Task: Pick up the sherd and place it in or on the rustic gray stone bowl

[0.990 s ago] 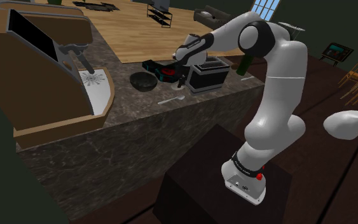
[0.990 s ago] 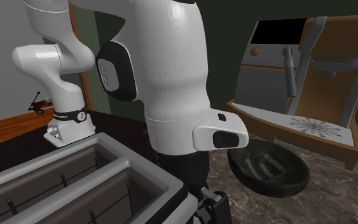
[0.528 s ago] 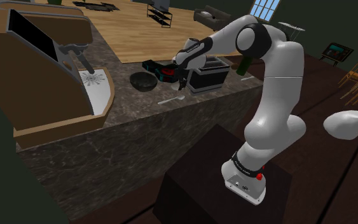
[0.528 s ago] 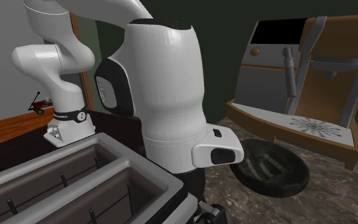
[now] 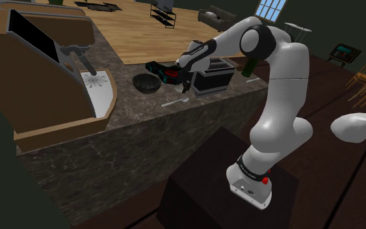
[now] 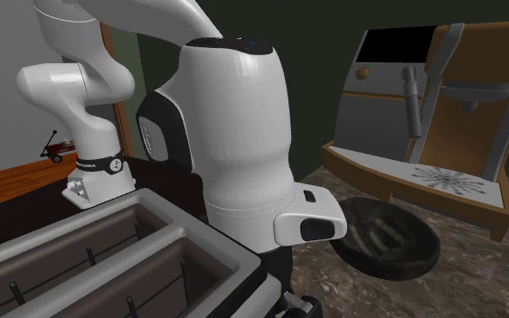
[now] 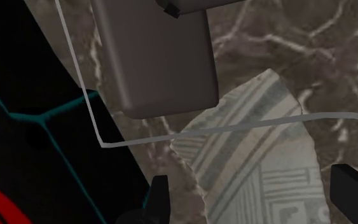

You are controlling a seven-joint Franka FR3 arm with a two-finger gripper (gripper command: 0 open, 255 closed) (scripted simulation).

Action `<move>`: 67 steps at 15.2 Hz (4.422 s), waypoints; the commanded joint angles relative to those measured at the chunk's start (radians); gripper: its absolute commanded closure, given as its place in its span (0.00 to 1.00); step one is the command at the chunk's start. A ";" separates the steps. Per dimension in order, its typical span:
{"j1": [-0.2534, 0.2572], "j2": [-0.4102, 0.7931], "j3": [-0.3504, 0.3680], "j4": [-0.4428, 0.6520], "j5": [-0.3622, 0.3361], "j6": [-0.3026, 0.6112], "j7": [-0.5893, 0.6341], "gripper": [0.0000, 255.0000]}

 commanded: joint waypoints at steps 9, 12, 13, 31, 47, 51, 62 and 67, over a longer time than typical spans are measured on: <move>0.000 0.001 0.000 0.000 0.000 0.000 0.001 1.00; -0.001 -0.009 0.000 -0.001 0.001 -0.009 0.000 1.00; -0.001 -0.019 0.001 -0.001 0.001 -0.019 0.000 1.00; -0.008 -0.164 0.009 0.040 0.012 -0.204 0.001 1.00; 0.102 -0.160 0.043 0.169 -0.026 -0.325 0.163 1.00; 0.168 -0.109 0.057 0.248 -0.051 -0.353 0.250 1.00; 0.263 0.012 0.067 0.361 -0.090 -0.344 0.364 1.00; 0.265 0.040 0.064 0.336 -0.095 -0.292 0.367 1.00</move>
